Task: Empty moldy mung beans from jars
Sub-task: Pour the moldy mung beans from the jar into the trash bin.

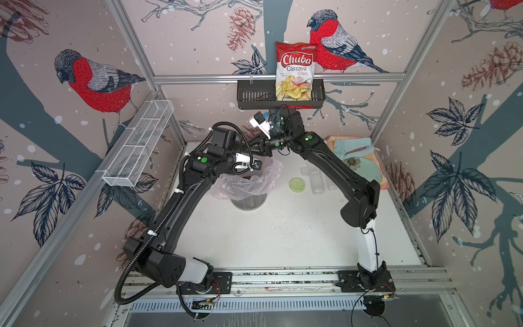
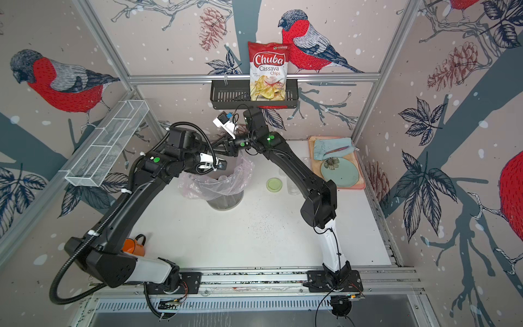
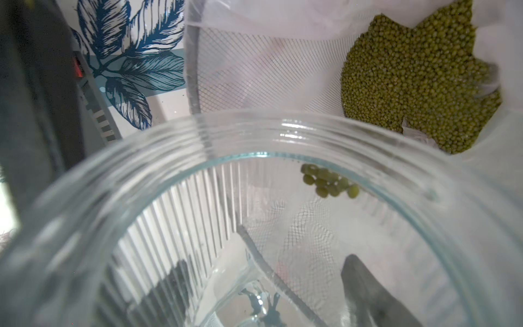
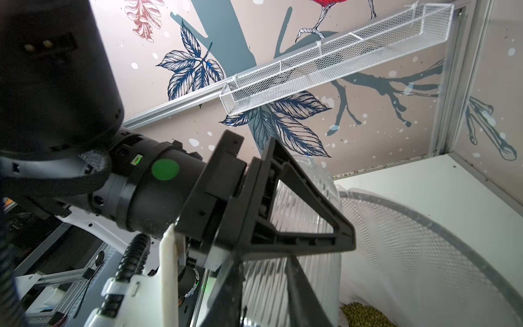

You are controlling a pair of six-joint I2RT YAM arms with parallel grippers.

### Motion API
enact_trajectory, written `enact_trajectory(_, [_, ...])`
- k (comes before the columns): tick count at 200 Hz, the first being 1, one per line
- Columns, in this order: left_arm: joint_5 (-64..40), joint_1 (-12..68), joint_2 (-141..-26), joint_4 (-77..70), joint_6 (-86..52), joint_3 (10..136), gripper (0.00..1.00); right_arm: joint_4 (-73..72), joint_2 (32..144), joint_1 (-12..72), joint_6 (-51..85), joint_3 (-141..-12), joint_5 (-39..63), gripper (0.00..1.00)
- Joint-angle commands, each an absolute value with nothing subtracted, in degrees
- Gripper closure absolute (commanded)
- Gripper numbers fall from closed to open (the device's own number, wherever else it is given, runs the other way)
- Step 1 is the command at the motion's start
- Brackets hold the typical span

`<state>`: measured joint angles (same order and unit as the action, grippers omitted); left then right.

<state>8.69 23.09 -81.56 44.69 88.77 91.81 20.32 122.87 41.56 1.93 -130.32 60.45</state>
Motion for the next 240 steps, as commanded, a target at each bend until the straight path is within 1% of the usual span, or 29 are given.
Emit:
enact_trajectory(1, [1.70, 23.88, -81.69, -54.20, 84.32, 93.34, 1.00, 19.88, 121.57, 42.57, 5.87, -130.33, 70.38, 0.73])
enact_trajectory(39, [4.13, 23.52, -77.99, -54.21, 75.39, 91.30, 1.00, 16.76, 119.68, 41.67, 8.61, -129.31, 69.76, 0.73])
enact_trajectory(69, [6.09, 22.90, -74.79, -55.46, 73.02, 87.30, 1.00, 12.88, 117.36, 40.46, 11.00, -126.43, 69.54, 0.73])
enact_trajectory(105, [6.98, 21.83, -72.27, -54.99, 71.28, 84.60, 1.00, 10.29, 117.65, 39.03, 14.40, -127.12, 69.17, 0.70])
enact_trajectory(117, [6.51, 21.75, -72.10, -54.70, 71.39, 84.26, 1.00, 11.57, 118.25, 38.95, 13.91, -128.33, 68.47, 0.67])
enact_trajectory(150, [2.06, 21.72, -71.08, -52.78, 75.55, 82.12, 1.00, 17.21, 120.63, 38.68, 12.60, -133.15, 67.11, 0.61])
enact_trajectory(163, [-0.11, 21.54, -70.47, -51.86, 77.55, 80.94, 1.00, 17.35, 120.16, 38.63, 12.81, -132.74, 66.10, 0.53])
enact_trajectory(168, [-0.80, 21.56, -70.21, -51.35, 78.63, 80.53, 1.00, 17.44, 120.07, 38.55, 12.81, -132.59, 65.79, 0.52])
enact_trajectory(206, [-5.44, 21.27, -69.16, -50.26, 87.06, 76.55, 1.00, 20.00, 119.50, 37.67, 13.56, -133.45, 63.03, 0.50])
enact_trajectory(225, [-6.53, 21.27, -68.53, -49.90, 89.49, 75.06, 1.00, 19.65, 119.08, 36.45, 16.70, -133.05, 62.58, 0.51])
enact_trajectory(240, [-7.40, 21.32, -68.16, -49.89, 91.44, 73.96, 1.00, 20.46, 118.21, 35.74, 17.07, -131.80, 58.92, 0.51])
